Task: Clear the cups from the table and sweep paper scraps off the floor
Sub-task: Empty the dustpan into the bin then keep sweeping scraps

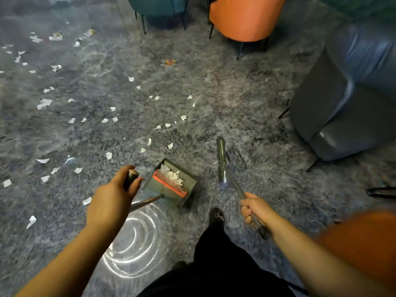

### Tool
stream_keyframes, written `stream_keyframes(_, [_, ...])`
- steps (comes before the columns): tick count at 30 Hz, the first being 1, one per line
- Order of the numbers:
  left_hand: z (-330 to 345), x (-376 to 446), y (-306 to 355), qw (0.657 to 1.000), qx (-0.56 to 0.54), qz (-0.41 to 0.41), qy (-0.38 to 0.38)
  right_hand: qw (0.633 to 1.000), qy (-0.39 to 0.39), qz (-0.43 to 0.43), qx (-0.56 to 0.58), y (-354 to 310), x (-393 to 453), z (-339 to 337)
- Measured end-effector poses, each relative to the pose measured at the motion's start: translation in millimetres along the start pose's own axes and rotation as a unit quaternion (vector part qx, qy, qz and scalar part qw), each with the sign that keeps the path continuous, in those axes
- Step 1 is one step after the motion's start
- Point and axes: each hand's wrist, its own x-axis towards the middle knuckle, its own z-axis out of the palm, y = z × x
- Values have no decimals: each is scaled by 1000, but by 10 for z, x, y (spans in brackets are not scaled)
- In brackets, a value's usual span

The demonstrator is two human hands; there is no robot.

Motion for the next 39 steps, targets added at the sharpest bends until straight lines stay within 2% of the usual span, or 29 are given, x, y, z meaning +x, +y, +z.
stream_keyframes(8, [431,1041,508,1000,15,-17,-8,998,20,55,-21,-1114,844,-249])
stream_keyframes(13, [572,1437,742,999,29,-18,1,994,29,76,-74,-1620,1216,-334])
stream_keyframes(20, [534,1789,803,999,19,-28,39,986,35,107,-124,-1961,1614,-196])
stream_keyframes(24, [476,1986,690,998,13,-36,42,984,41,135,-111,-2028,1841,-55])
stream_keyframes(29, [319,2261,383,998,14,-44,48,982,39,147,-112,-2038,2088,386])
stream_keyframes(39, [-100,2764,-416,992,14,-108,57,979,17,158,-132,-2392,2277,1862])
